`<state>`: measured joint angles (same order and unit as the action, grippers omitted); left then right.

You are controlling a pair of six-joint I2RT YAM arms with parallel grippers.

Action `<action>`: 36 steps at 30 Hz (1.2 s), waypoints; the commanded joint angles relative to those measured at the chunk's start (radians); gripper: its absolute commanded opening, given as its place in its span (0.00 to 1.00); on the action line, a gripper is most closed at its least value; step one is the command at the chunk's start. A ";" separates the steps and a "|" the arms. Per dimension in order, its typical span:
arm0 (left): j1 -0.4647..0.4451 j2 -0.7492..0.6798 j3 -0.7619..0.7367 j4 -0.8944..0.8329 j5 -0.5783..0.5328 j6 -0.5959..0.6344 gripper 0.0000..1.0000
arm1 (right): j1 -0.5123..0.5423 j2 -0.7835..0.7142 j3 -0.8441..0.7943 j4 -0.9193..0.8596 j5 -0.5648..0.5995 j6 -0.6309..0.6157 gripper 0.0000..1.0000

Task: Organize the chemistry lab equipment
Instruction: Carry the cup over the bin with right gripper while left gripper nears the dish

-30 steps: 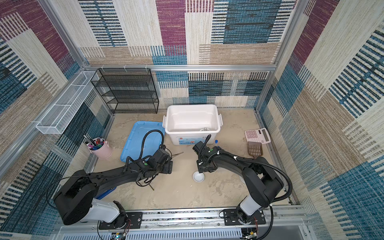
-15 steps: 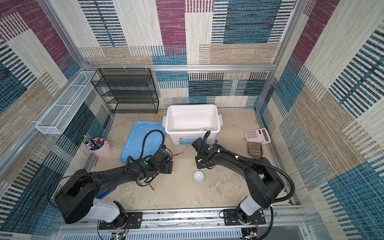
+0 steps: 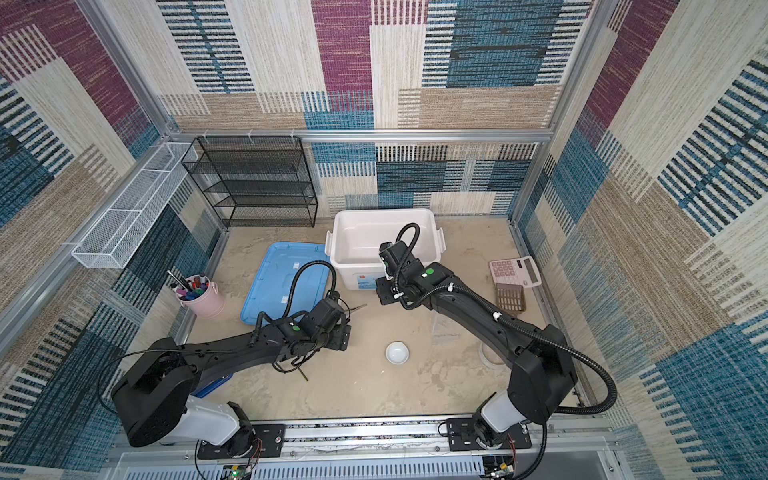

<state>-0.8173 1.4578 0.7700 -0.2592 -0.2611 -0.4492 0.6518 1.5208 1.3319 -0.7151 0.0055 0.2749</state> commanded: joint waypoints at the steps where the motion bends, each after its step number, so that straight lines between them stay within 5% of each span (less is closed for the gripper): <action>1: -0.029 -0.008 0.013 -0.020 -0.011 0.076 0.85 | -0.026 0.012 0.065 0.018 -0.020 -0.048 0.42; 19: -0.200 0.051 0.105 -0.011 0.018 0.219 0.85 | -0.274 0.376 0.550 -0.032 0.079 -0.267 0.43; 36: -0.257 0.141 0.184 -0.045 -0.006 0.221 0.86 | -0.315 0.647 0.740 -0.080 0.070 -0.274 0.42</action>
<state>-1.0710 1.5925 0.9428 -0.2863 -0.2581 -0.2337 0.3386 2.1551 2.0609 -0.7956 0.0811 -0.0006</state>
